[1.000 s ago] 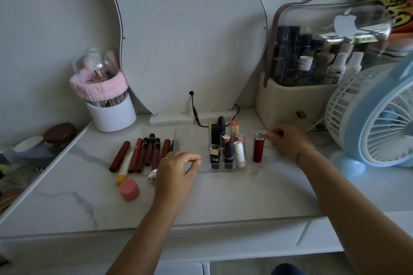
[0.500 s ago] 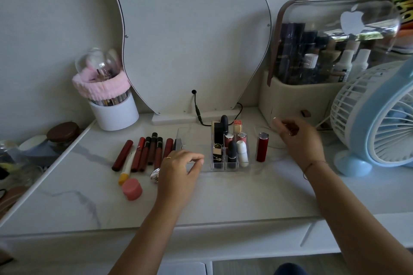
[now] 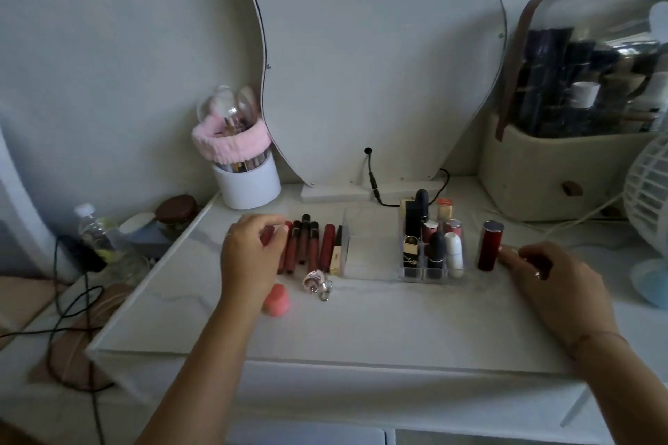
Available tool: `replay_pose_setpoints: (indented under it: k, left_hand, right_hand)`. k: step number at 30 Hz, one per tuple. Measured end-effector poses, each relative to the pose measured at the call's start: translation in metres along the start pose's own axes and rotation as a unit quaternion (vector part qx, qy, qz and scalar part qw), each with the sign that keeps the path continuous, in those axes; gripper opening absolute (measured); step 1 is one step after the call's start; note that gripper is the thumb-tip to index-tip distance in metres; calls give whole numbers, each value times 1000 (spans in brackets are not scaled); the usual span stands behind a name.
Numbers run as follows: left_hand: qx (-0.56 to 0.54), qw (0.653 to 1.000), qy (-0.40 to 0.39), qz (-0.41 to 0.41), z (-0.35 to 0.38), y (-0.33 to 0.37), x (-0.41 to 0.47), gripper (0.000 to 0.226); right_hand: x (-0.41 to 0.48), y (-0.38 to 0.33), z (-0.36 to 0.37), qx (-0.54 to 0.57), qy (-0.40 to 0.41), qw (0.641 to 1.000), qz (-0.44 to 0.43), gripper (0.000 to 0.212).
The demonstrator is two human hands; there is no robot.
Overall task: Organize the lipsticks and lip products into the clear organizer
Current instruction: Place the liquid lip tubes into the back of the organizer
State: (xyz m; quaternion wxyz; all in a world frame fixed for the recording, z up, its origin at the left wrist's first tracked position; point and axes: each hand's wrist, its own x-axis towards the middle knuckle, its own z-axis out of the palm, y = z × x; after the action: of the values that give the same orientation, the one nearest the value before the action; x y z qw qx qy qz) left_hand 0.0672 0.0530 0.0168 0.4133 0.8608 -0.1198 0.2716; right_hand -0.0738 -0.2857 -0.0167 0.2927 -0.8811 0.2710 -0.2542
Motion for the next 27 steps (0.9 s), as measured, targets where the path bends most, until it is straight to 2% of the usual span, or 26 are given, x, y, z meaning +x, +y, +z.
replay_pose_setpoints:
  k: [2,4,5,9,12,14,16,18,21,24,27]
  left_hand:
    - [38,993,-44,-107,-5,-25,24,21]
    - [90,974,-122,-169,-4,-44,43,24]
    - [108,967,-156,-171,-2,-50,49,20]
    - [156,960,-183,-142,7,-61,64,46]
    - [187,953,-188,-149,10,-60,70,47]
    - [179,949,-191,-175,11,-56,74,40]
    - [117,958,-176,-193,10,-50,80,26]
    - [-21,971,-147,-190,8,-40,89,11]
    - [-210,958,-128,-149,6,-4,95,11]
    - [-260,954,-130,-69,14,36,89,9]
    - [-250,954,-166,-25,32,60,75,12]
  right_hand:
    - [0,-1,0,-5,2,1000,-8,34]
    - [1,0,0,1,10,1000,-17,30]
    - [2,1,0,1,8,1000,-18,29]
    - [5,3,2,-10,-15,1000,-14,33]
    - [5,3,2,-6,9,1000,-24,29]
    - [4,2,2,-7,8,1000,-27,28]
    - [4,1,1,-11,8,1000,-28,26]
    - [4,0,1,-9,12,1000,-27,24]
    - [3,-2,0,-5,7,1000,-28,25]
    - [3,-4,-1,-4,4,1000,-28,26]
    - [1,-5,-2,-3,7,1000,-28,28]
